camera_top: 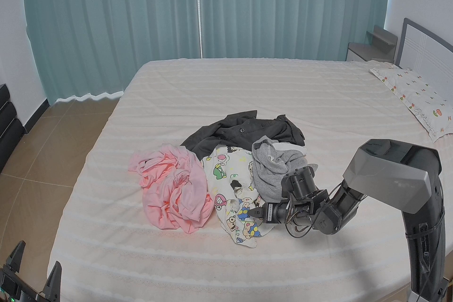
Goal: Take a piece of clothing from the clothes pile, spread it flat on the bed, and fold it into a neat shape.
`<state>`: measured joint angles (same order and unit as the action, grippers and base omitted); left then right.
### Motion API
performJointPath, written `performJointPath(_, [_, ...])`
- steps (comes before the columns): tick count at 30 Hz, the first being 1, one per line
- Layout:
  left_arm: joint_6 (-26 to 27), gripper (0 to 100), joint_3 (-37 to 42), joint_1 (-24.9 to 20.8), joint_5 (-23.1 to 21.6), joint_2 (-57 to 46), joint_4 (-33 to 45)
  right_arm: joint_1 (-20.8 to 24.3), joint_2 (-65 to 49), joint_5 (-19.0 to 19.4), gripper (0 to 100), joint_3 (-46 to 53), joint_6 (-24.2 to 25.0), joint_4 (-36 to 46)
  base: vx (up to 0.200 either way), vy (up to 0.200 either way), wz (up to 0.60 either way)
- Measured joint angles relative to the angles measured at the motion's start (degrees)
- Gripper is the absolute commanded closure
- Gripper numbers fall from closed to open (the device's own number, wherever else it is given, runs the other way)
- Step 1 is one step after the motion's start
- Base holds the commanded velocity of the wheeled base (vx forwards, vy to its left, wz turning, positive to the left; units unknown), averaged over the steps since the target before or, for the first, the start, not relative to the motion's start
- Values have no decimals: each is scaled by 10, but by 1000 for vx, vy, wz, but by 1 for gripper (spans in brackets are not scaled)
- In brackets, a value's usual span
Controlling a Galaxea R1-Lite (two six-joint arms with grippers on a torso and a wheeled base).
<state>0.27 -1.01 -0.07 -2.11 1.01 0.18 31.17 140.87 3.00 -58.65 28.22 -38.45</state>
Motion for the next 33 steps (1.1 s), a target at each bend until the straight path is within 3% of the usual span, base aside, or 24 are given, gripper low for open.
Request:
performJointPath(11, [0,0,0,0,0,0,0,23,28,-27,0,-14,-45,7,0,0,0])
performJointPath(12, [0,0,0,0,0,0,0,24,30,-29,100,-15,-47,9,0,0,0])
performJointPath(26, [0,0,0,0,0,0,0,26,23,-35,100,1,-46,9,0,0,0])
performJointPath(33, [0,0,0,0,0,0,0,24,-28,-25,100,71,-44,-42,0,0,0])
